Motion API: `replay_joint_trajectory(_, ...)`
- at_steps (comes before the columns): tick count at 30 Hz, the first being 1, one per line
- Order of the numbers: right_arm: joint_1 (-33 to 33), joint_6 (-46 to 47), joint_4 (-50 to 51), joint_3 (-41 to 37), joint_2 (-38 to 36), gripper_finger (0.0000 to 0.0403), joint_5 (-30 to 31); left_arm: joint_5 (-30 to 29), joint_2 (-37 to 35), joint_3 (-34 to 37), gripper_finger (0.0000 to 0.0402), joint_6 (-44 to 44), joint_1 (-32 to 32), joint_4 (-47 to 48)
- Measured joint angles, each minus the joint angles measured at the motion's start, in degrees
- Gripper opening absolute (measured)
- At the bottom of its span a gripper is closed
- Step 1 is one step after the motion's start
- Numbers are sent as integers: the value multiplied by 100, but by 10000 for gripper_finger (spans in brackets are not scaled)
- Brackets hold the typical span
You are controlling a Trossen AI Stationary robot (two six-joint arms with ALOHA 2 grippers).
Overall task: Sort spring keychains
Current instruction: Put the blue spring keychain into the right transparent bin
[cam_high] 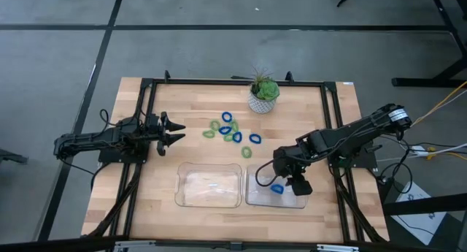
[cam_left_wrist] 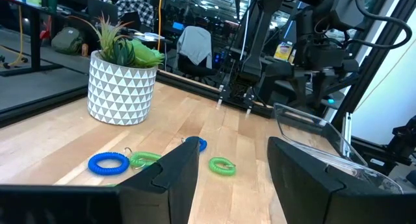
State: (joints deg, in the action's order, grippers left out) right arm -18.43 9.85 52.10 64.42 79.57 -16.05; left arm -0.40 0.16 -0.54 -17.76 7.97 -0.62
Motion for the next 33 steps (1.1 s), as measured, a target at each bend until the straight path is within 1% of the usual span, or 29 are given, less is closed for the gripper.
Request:
replay_joint_trajectory(4,0,-6,-1,0,0,190,0,2,-2,2,178,0,0,0)
replay_joint_trajectory(9,0,-107,-165,0,-50,203,28,2,-2,1,178,-2,2,2)
replay_joint_trajectory(14,34,-402,-310,185,-92,204,452,2,-2,0,178,-2,0,0)
replay_joint_trajectory(20,244,-854,-466,568,-94,204,1190,1,-1,0,178,-2,1,0)
replay_joint_trajectory(24,442,-1086,-955,660,-94,204,1483,1,-2,1,178,-2,0,1)
replay_joint_trajectory(33,836,-1513,-2428,660,-94,204,1513,2,-1,1,178,-2,0,1)
